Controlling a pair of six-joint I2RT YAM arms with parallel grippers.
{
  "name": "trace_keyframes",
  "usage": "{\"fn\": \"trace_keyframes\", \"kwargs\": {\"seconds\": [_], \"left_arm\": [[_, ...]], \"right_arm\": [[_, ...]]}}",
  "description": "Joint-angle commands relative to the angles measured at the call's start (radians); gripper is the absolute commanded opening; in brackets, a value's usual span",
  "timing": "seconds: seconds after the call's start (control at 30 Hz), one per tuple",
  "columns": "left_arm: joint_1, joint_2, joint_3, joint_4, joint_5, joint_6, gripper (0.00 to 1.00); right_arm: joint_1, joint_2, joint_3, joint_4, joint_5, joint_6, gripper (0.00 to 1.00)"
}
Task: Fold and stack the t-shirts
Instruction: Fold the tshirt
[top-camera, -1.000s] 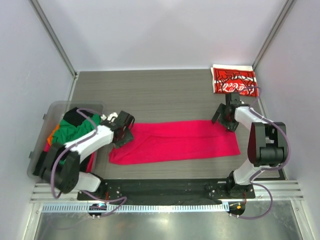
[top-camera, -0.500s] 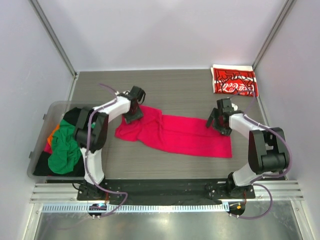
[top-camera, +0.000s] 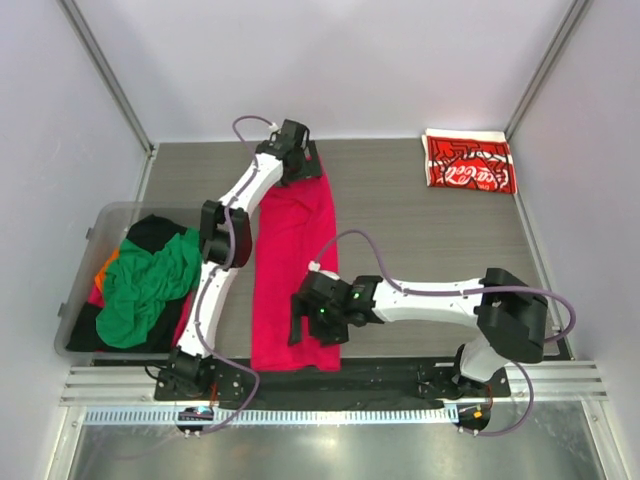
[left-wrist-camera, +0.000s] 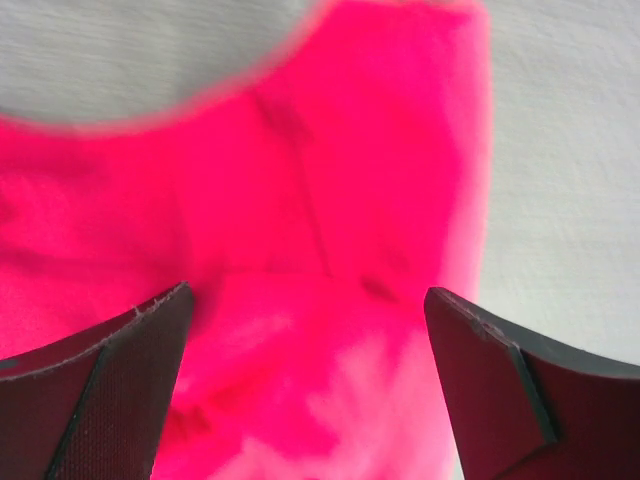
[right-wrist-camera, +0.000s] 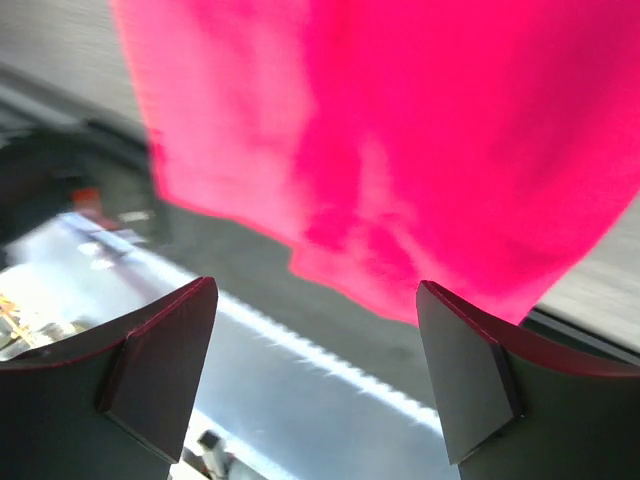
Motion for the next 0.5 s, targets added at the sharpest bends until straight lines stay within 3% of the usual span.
{"fn": "trace_keyframes", "kwargs": {"seconds": [0.0, 0.07, 0.23, 0.33, 0.47], "left_arm": [[-0.041, -0.363, -0.197, 0.172, 0.077, 0.142, 1.00], [-0.040, -0.450, -0.212, 0.145, 0.043, 0.191, 1.00], [-0.018, -0.563, -0.152, -0.018, 0.025, 0.208, 1.00], [0.000, -0.660, -0.258, -0.073, -0.020, 0.202, 1.00], [0.025, -0.913, -0.591, -0.079, -0.058, 0.170, 1.00]], "right_arm": [[-0.001, -0.018, 0.166, -0.130, 0.073, 0.011, 0.87], [-0.002, -0.016, 0.269, -0.193, 0.169, -0.055, 0.88], [-0.057, 0.010, 0.370, -0.274, 0.219, -0.169, 0.89], [-0.154, 0.001, 0.399, -0.280, 0.223, -0.241, 0.88], [-0.313, 0.028, 0.494, -0.242, 0.149, -0.388, 0.86]]}}
